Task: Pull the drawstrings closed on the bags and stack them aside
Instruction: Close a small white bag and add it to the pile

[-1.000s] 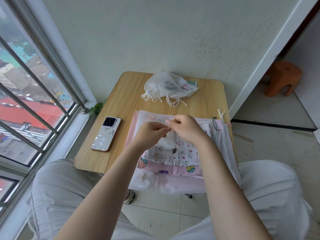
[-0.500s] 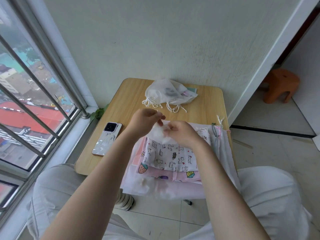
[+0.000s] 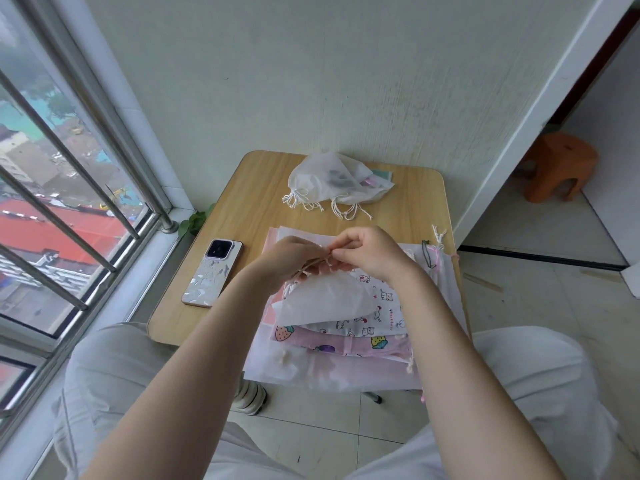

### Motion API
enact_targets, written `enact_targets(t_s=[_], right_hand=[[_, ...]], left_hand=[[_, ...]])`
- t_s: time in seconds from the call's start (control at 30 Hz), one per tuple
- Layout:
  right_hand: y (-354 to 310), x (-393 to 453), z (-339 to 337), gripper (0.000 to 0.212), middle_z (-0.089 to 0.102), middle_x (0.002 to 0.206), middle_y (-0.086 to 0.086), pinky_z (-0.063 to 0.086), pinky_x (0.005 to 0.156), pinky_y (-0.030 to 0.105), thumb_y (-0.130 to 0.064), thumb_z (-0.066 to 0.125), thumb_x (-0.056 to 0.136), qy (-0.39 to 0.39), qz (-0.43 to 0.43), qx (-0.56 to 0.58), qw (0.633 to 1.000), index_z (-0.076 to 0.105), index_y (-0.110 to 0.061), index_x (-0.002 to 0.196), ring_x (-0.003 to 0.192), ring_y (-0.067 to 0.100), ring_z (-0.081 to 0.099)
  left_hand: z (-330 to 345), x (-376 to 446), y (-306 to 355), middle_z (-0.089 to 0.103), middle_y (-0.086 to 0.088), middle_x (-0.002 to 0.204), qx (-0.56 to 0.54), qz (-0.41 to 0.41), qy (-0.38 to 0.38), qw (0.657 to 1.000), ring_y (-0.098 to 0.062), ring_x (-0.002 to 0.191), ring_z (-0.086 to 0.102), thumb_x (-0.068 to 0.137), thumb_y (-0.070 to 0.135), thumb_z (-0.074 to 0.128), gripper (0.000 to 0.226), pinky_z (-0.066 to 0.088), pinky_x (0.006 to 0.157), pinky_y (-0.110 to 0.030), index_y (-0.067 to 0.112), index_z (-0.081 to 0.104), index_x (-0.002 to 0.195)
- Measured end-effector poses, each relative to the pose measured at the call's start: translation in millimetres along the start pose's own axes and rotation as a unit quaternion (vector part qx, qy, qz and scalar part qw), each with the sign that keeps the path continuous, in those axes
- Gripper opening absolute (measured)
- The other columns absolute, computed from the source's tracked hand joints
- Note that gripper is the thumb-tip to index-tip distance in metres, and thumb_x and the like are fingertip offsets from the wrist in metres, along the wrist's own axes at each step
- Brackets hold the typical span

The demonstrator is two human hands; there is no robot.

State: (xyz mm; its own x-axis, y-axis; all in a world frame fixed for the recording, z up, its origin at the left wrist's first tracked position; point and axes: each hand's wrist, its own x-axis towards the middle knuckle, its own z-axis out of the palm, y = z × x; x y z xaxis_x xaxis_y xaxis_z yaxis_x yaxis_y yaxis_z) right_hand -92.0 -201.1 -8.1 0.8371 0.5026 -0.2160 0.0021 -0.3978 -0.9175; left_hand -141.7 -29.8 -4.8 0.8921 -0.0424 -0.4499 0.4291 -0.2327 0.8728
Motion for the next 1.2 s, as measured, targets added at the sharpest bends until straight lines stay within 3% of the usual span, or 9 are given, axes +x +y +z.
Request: enact_targets(t_s=[0.17,0.3,0.47,0.6,0.7,0.83,1.0,1.07,1.2], right_hand=[[-0.6,1.0,2.8,0.014,0.074,0.088,0.004,0.057,0.084,0.034,-0.01,0.079,0.078,0.009,-0.026,-0.099,0.995,0.071,-0.014,0.089,0.087,0.018,0.071],[-2.5,1.1,6.6,0.01,0.069,0.077,-0.003,0.054,0.076,0.03,-0.012,0.077,0.08,0.029,-0.049,-0.125,0.991,0.068,-0.013,0.083,0.072,0.01,0.066],[2.5,-3.4,5.5,0.008,0.065,0.067,-0.011,0.044,0.063,0.013,-0.006,0.062,0.091,0.031,-0.029,0.0,0.999,0.059,-0.012,0.087,0.058,-0.006,0.058],[7.0,-2.4,9.7,0.009,0.07,0.082,-0.005,0.048,0.084,0.026,-0.013,0.065,0.09,0.042,-0.01,0.038,0.998,0.058,-0.017,0.087,0.083,0.006,0.065],[-0.2,-2.6,9.5,0.024,0.074,0.098,0.005,0.051,0.09,0.031,-0.011,0.075,0.08,0.035,-0.029,0.046,0.998,0.054,-0.018,0.088,0.097,0.018,0.07],[-9.6,-1.5,11.4,0.024,0.071,0.083,0.007,0.054,0.08,0.035,-0.007,0.08,0.073,0.024,-0.058,-0.056,0.996,0.058,-0.012,0.082,0.078,0.019,0.068],[-17.8,-2.9,12.2,0.019,0.074,0.073,0.001,0.049,0.067,0.019,-0.005,0.078,0.076,0.045,-0.056,-0.112,0.991,0.06,-0.01,0.08,0.071,0.009,0.068],[-18.8,-3.5,11.7,0.017,0.075,0.073,0.0,0.047,0.064,0.014,-0.003,0.073,0.08,0.038,-0.058,-0.113,0.991,0.058,-0.01,0.084,0.073,0.008,0.07],[-19.0,-4.2,8.7,0.017,0.075,0.073,-0.002,0.05,0.072,0.025,-0.005,0.071,0.082,0.048,-0.066,-0.146,0.986,0.058,-0.016,0.083,0.076,0.01,0.069]], left_hand=[[-2.6,3.0,-5.6,0.068,-0.006,0.077,-0.045,-0.021,-0.007,0.999,-0.017,0.068,0.051,0.097,0.02,0.051,0.024,0.033,0.056,-0.026,0.006,0.068,0.089],[-5.7,2.9,-8.1,0.072,-0.003,0.081,-0.017,-0.02,-0.003,1.0,-0.014,0.073,0.056,0.096,0.023,0.054,0.021,0.035,0.058,-0.025,0.011,0.071,0.09],[-12.3,0.5,-10.9,0.063,0.008,0.063,-0.051,0.013,0.024,0.998,-0.006,0.057,0.044,0.096,0.024,0.058,0.023,0.028,0.052,-0.02,0.009,0.073,0.085],[-14.1,3.5,-11.6,0.069,-0.001,0.074,-0.044,0.046,0.053,0.997,-0.008,0.059,0.045,0.091,0.019,0.066,0.011,0.031,0.053,-0.021,0.008,0.068,0.089],[-10.4,2.5,-7.4,0.071,-0.006,0.078,-0.031,0.072,0.066,0.995,-0.004,0.054,0.05,0.09,0.014,0.068,0.012,0.037,0.05,-0.014,0.008,0.058,0.094],[-7.2,3.0,-0.2,0.065,-0.006,0.073,0.02,0.094,0.097,0.991,0.005,0.045,0.05,0.088,0.013,0.071,0.014,0.036,0.045,-0.007,0.003,0.06,0.089],[-4.5,1.1,5.4,0.066,-0.009,0.074,0.055,0.096,0.087,0.99,0.005,0.044,0.053,0.092,0.01,0.065,0.012,0.036,0.045,-0.006,0.0,0.06,0.089],[-5.3,0.9,5.4,0.07,-0.011,0.078,0.055,0.086,0.076,0.992,0.003,0.049,0.057,0.094,0.013,0.063,0.017,0.038,0.046,-0.009,-0.005,0.061,0.094],[-11.8,0.6,2.0,0.073,-0.017,0.09,0.023,0.068,0.042,0.997,-0.014,0.075,0.066,0.092,0.014,0.065,0.025,0.046,0.062,-0.023,-0.01,0.065,0.099]])
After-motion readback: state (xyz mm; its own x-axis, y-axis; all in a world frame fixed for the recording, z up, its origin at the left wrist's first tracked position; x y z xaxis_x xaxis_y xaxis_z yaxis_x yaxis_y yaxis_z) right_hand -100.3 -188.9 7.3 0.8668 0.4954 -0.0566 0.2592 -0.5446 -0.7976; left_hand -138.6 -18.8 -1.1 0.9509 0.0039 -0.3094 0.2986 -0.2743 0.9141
